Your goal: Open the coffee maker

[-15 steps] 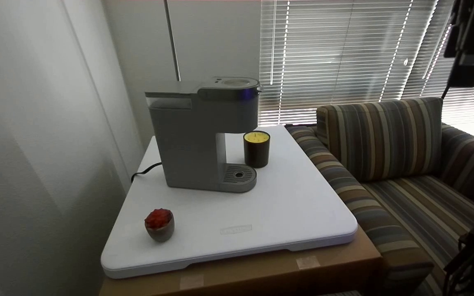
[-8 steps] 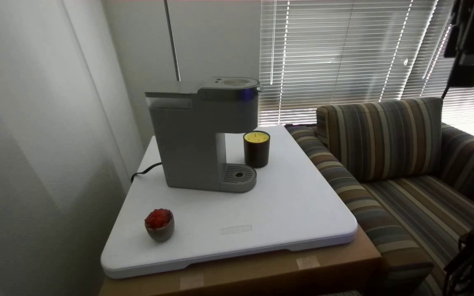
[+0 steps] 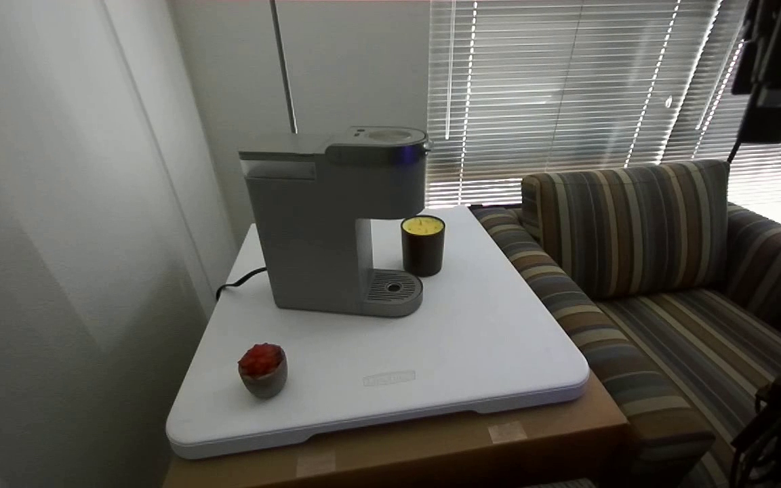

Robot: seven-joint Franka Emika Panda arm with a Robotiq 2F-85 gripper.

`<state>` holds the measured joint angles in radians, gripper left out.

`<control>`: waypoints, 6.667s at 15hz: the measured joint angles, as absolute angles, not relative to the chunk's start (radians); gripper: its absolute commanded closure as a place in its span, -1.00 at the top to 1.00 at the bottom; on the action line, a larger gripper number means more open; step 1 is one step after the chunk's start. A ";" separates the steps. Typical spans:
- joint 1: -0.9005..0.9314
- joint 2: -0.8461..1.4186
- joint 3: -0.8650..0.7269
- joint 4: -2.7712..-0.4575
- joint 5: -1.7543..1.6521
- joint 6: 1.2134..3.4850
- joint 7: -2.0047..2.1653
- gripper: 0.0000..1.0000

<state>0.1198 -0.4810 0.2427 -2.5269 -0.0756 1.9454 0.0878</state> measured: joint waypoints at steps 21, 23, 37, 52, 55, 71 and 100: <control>0.120 -0.481 0.243 -2.527 -0.076 1.945 0.088 1.00; 0.120 -0.481 0.243 -2.527 -0.076 1.945 0.088 1.00; 0.120 -0.481 0.243 -2.527 -0.076 1.945 0.088 1.00; 0.120 -0.481 0.243 -2.527 -0.076 1.945 0.088 1.00; 0.120 -0.481 0.243 -2.527 -0.076 1.945 0.088 1.00; 0.144 -0.448 0.233 -2.560 -0.090 2.034 0.160 1.00; 0.062 -0.243 0.134 -2.588 -0.296 2.761 0.153 1.00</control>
